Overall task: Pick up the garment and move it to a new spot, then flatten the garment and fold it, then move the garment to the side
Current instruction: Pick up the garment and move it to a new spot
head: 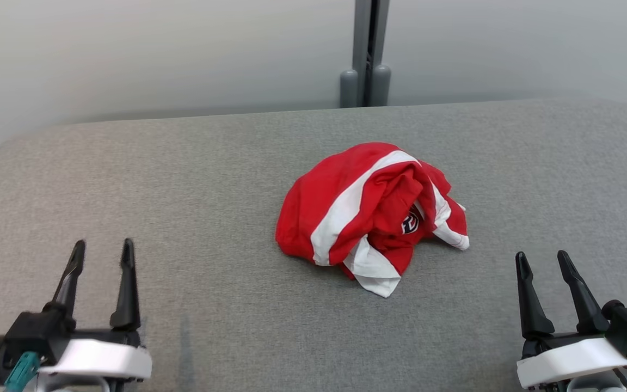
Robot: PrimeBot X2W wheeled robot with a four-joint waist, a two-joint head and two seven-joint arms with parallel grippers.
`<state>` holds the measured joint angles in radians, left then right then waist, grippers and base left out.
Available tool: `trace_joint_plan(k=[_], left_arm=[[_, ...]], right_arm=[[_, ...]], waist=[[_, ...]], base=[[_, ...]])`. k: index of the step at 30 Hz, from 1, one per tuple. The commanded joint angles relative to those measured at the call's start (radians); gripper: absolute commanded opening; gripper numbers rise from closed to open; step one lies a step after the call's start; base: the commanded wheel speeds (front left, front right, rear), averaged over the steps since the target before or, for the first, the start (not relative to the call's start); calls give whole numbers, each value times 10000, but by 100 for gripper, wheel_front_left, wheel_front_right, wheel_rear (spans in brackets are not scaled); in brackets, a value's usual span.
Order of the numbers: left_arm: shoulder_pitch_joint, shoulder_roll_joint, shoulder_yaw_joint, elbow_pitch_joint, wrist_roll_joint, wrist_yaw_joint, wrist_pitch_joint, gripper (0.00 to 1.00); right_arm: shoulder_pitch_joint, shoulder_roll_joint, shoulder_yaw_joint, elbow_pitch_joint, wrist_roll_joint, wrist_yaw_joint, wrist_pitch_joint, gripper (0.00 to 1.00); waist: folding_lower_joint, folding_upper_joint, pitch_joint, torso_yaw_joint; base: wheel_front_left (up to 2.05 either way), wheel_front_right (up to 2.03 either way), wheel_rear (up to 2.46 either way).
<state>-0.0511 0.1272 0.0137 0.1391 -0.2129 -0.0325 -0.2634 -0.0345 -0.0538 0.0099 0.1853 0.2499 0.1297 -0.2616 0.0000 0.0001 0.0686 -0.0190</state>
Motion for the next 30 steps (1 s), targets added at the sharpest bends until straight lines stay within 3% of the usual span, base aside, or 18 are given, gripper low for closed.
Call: trace_joint_plan(k=[1,7,20,30], left_arm=[[118,15,125,-84,-21,29,-18,100],[907,-296,594,-438,170,173,-19,100],[1118,-598,708,-385,464,-5,-19,100],[-321,-660,-250,-189,686,-468,-18,100]], right_arm=[[78,-71,-16,0,-17,19,-53,100],[237,-85,-33,10,-39,19,-53,100],[317,-143,72,103,-44,19,-53,100],[78,-163,145,27,13,19,-53,100]], waist=[[0,-1,-85,143],[0,-1,-186,378],[0,-1,-364,354],[0,-1,11,-47]], base=[[0,0,0],[0,0,0],[0,0,0],[0,0,0]])
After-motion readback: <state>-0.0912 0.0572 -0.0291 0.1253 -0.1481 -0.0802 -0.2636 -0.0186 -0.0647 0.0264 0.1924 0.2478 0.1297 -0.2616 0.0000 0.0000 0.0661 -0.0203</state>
